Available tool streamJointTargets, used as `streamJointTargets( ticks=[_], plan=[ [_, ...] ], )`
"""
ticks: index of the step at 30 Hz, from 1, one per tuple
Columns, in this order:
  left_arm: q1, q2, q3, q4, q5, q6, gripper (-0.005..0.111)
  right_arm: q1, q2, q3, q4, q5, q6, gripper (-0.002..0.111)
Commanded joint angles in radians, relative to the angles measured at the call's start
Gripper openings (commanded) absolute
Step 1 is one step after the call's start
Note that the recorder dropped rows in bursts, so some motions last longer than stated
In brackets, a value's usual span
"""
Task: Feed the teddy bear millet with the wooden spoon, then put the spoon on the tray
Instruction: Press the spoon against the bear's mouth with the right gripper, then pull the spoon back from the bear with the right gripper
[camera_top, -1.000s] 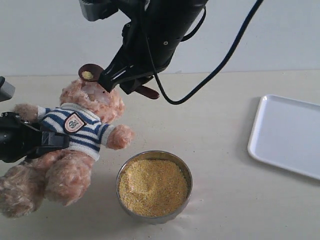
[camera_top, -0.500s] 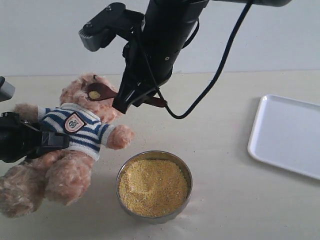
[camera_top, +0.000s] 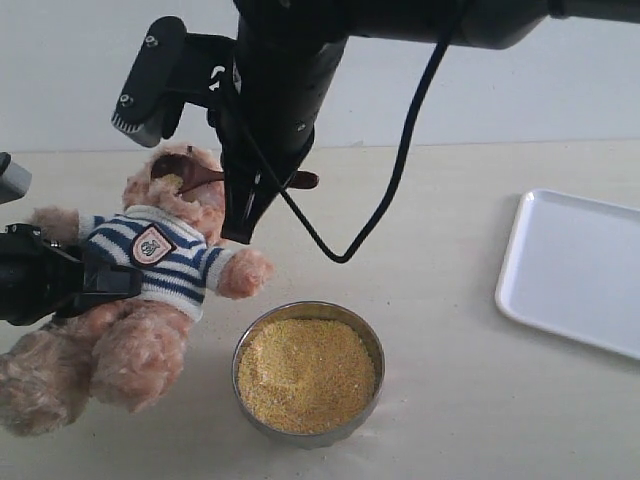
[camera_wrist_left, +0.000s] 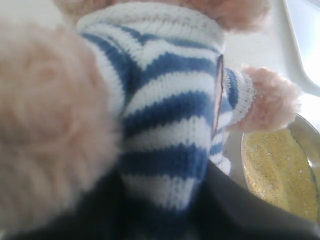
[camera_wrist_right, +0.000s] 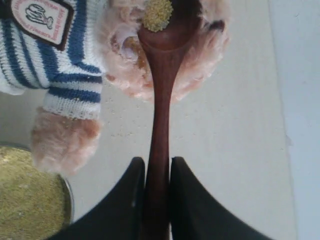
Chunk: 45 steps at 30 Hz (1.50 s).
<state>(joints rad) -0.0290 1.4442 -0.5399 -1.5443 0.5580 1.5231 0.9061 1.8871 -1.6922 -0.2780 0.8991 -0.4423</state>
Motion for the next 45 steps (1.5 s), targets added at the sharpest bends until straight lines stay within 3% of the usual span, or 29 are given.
streamJointTargets(
  ticks=[1, 14, 19, 28, 34, 45],
  plan=[
    [-0.004, -0.001, -0.001, -0.01, 0.022, -0.004, 0.005, 0.025, 0.0, -0.007, -0.154, -0.001, 0.044, 0.0],
    [-0.004, -0.001, -0.001, -0.017, 0.022, -0.004, 0.005, 0.027, 0.041, -0.005, -0.251, 0.031, 0.051, 0.0],
    [-0.004, -0.001, -0.001, -0.017, 0.022, -0.004, 0.005, 0.065, 0.05, -0.005, -0.385, 0.035, 0.123, 0.0],
    [-0.004, -0.001, -0.001, -0.017, 0.022, -0.004, 0.005, 0.093, 0.05, -0.005, -0.437, 0.069, 0.176, 0.0],
    [-0.004, -0.001, -0.001, -0.017, 0.022, -0.004, 0.005, 0.093, 0.05, -0.005, -0.425, 0.11, 0.184, 0.0],
    [-0.004, -0.001, -0.001, -0.017, 0.017, -0.004, 0.005, 0.091, -0.017, -0.005, -0.179, 0.163, 0.127, 0.0]
  ],
)
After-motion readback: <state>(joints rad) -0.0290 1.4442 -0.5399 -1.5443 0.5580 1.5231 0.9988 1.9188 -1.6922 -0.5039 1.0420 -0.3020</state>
